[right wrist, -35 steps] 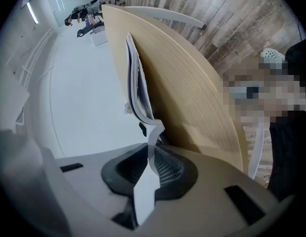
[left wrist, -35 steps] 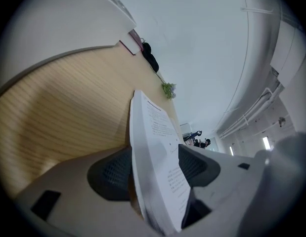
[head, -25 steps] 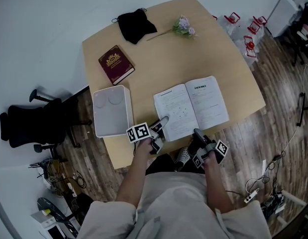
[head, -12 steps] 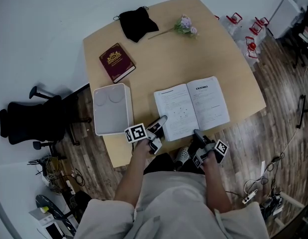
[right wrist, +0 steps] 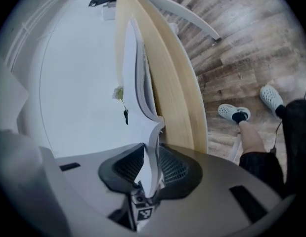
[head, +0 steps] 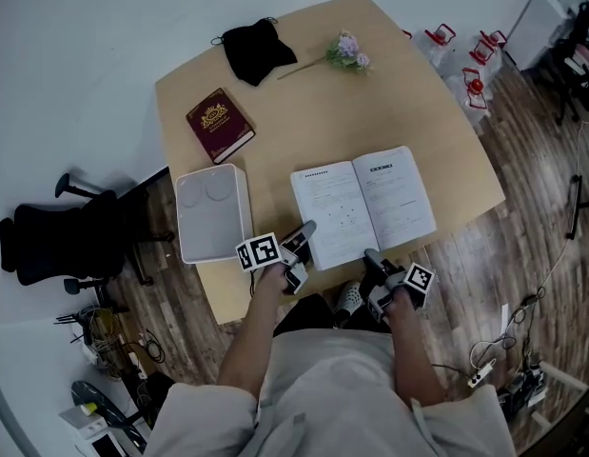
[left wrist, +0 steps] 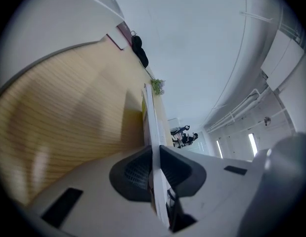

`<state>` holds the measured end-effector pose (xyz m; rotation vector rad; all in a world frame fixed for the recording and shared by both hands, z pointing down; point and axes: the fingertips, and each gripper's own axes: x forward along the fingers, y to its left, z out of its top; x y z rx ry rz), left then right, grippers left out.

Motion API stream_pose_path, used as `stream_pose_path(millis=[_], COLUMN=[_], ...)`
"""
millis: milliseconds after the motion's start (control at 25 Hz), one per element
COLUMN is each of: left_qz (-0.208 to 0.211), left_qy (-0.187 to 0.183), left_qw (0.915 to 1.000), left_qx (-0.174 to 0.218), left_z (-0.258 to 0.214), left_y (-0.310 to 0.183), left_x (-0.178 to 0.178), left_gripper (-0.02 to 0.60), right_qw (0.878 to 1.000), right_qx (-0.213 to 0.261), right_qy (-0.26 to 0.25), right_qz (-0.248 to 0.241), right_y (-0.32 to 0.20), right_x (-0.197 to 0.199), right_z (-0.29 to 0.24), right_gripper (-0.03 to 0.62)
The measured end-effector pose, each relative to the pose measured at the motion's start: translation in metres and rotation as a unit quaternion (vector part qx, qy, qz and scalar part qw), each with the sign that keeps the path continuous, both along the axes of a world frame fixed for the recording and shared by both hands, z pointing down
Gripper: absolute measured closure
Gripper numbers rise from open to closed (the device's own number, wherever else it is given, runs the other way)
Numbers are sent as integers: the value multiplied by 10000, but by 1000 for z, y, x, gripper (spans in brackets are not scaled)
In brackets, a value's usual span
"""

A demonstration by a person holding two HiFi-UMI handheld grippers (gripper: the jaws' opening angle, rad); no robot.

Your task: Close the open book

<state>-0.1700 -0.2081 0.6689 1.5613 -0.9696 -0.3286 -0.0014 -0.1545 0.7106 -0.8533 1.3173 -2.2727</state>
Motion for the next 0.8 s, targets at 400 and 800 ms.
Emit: stream_pose_path(millis=[400,800], left_qz=[62,165], left_qy=[-183,-423], left_qw=[9996,9986], left_qx=[197,281], left_z=[-26,-48], left_y=[-6,-8], left_x=[4,-23], left_gripper=[525,525], right_qw=[9093,8253], right_qx=[2341,3687], right_qy=[2417,3298], right_qz=[-2448,-2725], right_y=[5,-7], right_x=[10,0], right_z=[-28,-72], right_gripper=[461,462])
